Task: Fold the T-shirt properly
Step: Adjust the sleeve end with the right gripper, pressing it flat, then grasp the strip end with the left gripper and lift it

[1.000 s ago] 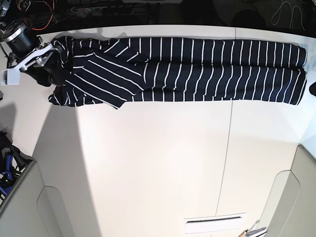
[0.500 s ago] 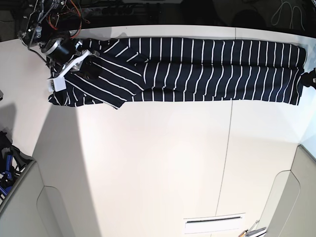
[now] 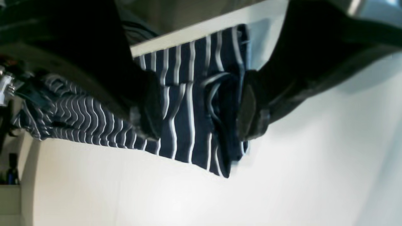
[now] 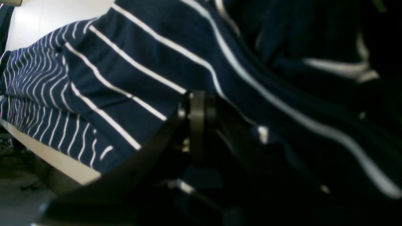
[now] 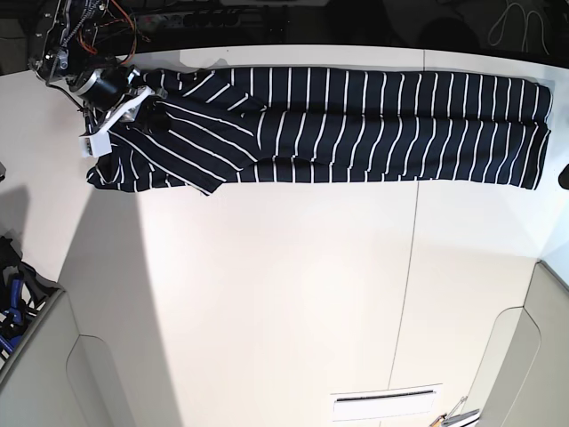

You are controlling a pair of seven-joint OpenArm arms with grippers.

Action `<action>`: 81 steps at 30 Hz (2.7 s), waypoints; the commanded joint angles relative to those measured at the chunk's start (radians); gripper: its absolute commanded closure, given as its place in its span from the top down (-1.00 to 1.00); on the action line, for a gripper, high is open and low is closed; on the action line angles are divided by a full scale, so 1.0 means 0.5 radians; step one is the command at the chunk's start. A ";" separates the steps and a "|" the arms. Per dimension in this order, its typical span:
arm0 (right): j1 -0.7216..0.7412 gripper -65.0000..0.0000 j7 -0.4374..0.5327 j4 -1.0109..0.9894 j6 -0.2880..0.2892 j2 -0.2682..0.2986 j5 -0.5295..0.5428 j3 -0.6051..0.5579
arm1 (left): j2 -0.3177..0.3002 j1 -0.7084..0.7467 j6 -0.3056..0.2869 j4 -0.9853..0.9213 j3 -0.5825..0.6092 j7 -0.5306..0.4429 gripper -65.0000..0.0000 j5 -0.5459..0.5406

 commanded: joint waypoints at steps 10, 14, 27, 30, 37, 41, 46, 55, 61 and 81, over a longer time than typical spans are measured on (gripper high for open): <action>0.063 -1.00 0.014 0.021 0.005 0.026 0.017 0.005 | 0.130 0.104 -0.007 0.022 0.002 -0.069 0.26 0.195; 0.063 -1.00 0.012 0.021 0.004 0.026 0.016 0.005 | 0.182 0.110 -0.007 0.022 0.002 -0.225 0.26 0.451; 0.064 -1.00 -0.009 0.021 0.004 0.027 0.018 0.005 | 0.182 0.220 -0.007 0.022 0.002 -0.448 0.26 0.705; 0.064 -1.00 -0.009 0.021 0.004 0.026 0.019 0.005 | 0.183 0.282 -0.007 0.022 0.002 -0.450 0.26 0.613; 0.064 -1.00 -0.011 0.021 -0.002 0.027 0.019 0.005 | 0.236 0.311 -0.007 0.022 0.002 -0.279 0.26 0.278; 0.064 -1.00 -0.017 0.021 -0.002 0.026 0.041 0.005 | 0.293 0.311 -0.007 0.022 0.002 -0.254 0.25 0.241; 0.063 -1.00 -0.019 0.021 -0.001 0.026 0.040 0.005 | 0.332 0.311 -0.007 0.022 0.001 -0.256 0.16 0.208; 0.064 -1.00 -0.078 0.023 -0.001 0.027 0.182 0.006 | 0.341 0.298 -0.007 0.035 0.001 -0.273 -1.00 -0.085; 0.063 -1.00 -0.135 0.149 0.008 0.026 0.285 0.021 | 0.336 0.295 -0.007 0.194 -0.003 -0.415 -1.00 -0.018; 0.058 -0.51 -0.324 0.528 0.007 0.025 0.423 0.098 | 0.339 0.295 -0.007 0.781 -0.003 -0.823 -1.00 0.565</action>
